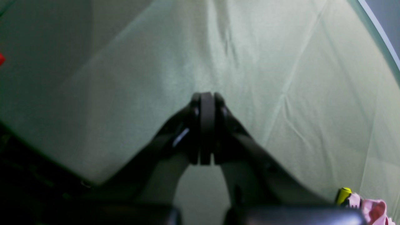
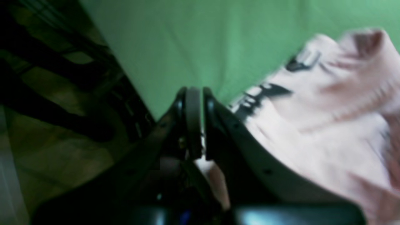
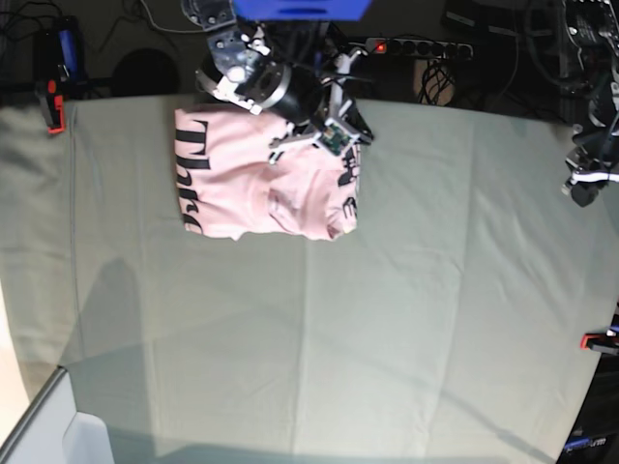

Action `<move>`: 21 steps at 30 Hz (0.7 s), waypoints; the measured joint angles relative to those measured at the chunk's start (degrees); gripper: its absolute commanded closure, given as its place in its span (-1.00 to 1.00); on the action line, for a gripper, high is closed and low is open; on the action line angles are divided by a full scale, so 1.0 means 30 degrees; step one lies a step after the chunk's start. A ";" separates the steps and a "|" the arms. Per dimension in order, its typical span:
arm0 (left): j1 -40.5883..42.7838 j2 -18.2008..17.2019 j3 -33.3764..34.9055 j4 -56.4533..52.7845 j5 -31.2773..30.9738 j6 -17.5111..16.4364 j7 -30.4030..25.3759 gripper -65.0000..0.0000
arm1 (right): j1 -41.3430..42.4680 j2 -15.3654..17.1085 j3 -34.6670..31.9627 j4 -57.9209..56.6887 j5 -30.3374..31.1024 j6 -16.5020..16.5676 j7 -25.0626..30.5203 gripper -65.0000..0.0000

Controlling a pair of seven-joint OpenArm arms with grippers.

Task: Layout the t-shirt on the table in an organized manner, then fold the t-shirt properly
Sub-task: 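Tuck and smooth the stack edge with the right gripper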

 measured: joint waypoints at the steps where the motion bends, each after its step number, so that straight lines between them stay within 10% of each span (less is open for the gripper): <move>1: 0.0015 0.0000 0.0000 0.0000 0.0000 0.0000 0.0000 1.00 | 0.0000 0.0000 -0.0095 0.0000 0.0000 0.0000 -0.0007 1.00; 12: 0.0015 -0.0007 0.0000 0.0000 0.0000 0.0000 0.0000 1.00 | 0.0714 -0.0036 0.1005 0.0182 -0.0015 0.0007 -0.0087 1.00; 21: -0.0277 -0.0036 0.0000 -0.0007 0.0066 0.0007 0.0022 1.00 | 0.0729 -0.0022 0.1974 0.0029 -0.0073 0.0007 -0.0066 -0.12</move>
